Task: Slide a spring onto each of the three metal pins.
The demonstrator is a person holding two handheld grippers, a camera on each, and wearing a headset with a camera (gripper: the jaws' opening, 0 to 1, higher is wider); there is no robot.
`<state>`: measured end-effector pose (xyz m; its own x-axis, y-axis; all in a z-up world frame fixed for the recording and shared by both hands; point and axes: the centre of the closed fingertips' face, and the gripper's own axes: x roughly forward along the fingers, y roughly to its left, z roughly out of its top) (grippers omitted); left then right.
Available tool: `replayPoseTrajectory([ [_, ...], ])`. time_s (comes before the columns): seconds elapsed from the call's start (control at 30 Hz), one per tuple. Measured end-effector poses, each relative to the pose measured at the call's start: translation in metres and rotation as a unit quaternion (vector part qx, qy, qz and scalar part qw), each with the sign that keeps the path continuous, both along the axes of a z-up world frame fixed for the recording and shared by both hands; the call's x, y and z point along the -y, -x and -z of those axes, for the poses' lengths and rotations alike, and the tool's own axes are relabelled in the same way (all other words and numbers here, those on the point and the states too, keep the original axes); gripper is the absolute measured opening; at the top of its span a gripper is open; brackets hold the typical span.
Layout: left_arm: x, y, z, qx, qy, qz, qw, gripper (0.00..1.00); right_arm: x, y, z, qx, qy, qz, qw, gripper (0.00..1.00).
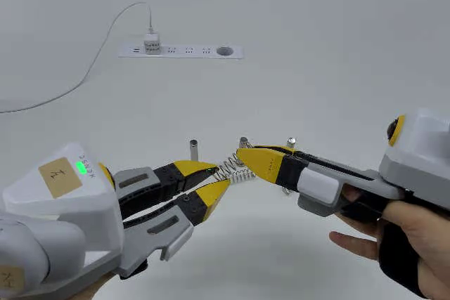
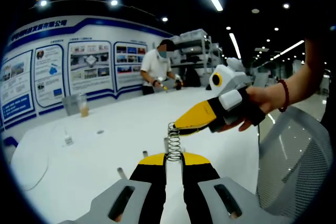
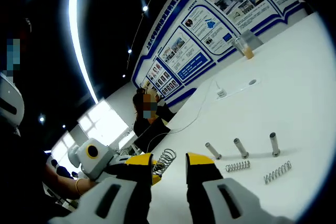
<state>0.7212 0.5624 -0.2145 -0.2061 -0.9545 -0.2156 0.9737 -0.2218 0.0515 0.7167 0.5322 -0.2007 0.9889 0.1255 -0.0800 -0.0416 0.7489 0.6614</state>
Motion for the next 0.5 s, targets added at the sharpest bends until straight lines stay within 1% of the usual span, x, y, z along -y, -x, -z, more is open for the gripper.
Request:
replayPoseTrajectory([
  [0.17, 0.0000, 0.0034, -0.0027, 0.003, 0.004, 0.005, 1.0000, 0.10, -0.0030, -0.0009, -0.0007, 0.002, -0.021, -0.005, 0.9998, 0.20],
  [0.3, -0.0001, 0.0048, -0.0021, 0.003, 0.002, 0.008, 1.0000, 0.10, -0.0056, -0.0011, 0.0005, -0.001, -0.026, -0.009, 0.9996, 0.16],
  [0.47, -0.0009, 0.0046, 0.0002, 0.004, -0.002, 0.007, 1.0000, 0.10, -0.0082, -0.0010, -0.0019, 0.005, -0.035, -0.015, 0.9993, 0.12],
  [0.5, -0.0009, 0.0046, 0.0001, 0.004, -0.002, 0.008, 1.0000, 0.10, -0.0090, -0.0012, -0.0017, 0.006, -0.032, -0.017, 0.9993, 0.13],
])
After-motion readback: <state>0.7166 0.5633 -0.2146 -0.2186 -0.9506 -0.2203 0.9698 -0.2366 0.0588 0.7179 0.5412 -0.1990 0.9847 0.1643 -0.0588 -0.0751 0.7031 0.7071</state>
